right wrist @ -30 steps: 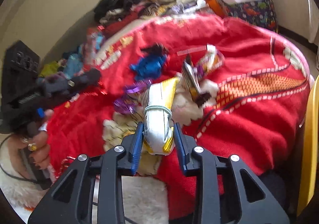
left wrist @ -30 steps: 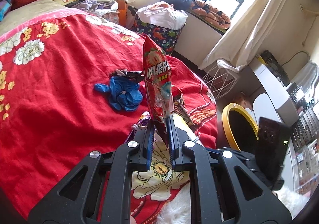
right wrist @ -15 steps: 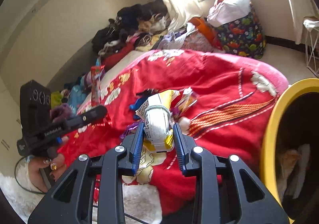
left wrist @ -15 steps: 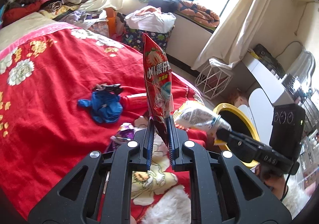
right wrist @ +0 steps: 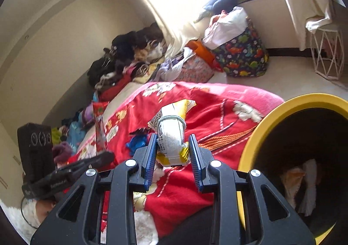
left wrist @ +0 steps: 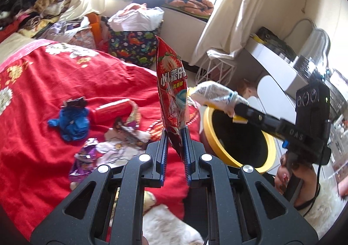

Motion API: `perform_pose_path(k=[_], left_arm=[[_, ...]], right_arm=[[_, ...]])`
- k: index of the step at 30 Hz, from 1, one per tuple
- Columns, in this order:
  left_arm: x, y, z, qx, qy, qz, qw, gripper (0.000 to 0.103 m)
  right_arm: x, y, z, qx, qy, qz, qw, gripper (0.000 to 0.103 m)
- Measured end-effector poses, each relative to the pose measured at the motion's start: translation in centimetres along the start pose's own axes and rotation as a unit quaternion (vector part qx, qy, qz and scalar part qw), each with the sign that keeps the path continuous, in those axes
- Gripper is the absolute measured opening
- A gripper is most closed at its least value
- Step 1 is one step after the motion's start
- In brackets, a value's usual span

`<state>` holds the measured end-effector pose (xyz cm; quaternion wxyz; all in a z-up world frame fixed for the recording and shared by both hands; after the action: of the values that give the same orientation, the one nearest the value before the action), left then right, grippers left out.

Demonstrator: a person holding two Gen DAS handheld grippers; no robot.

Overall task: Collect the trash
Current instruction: 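Carry the red chip bag and white-yellow wrapper over the yellow bin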

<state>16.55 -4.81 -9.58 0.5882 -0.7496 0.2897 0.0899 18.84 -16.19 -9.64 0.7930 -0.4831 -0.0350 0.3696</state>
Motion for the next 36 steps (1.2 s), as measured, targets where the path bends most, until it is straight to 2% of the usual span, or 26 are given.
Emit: perform_pose_path(k=[18,36], left_arm=[[2.2,0.5,-6.8,0.057,0.045,0.013,0.9973,0.008],[3.9,1.3,-11.6,0.095,0.076,0.023,0.9923,0.008]], right_arm=[[-5.3,-3.7,-5.4,0.028,0.051,-0.072,0.996,0.028],[-9.9,-4.9,-10.3,0.054,0.103,-0.118,0.986,0.028]])
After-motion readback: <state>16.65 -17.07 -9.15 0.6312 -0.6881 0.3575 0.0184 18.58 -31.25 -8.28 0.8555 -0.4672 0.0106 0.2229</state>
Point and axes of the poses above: each gripper's, at about its wrist camera, not at the fingertips, and x roughly the way its jaws point, z to its left, y to its underside, the point moved 9 cm from there along x, roughly the way its jaws point, and after that the axes turned 11 degrees about -z, right-handed, at the moved point
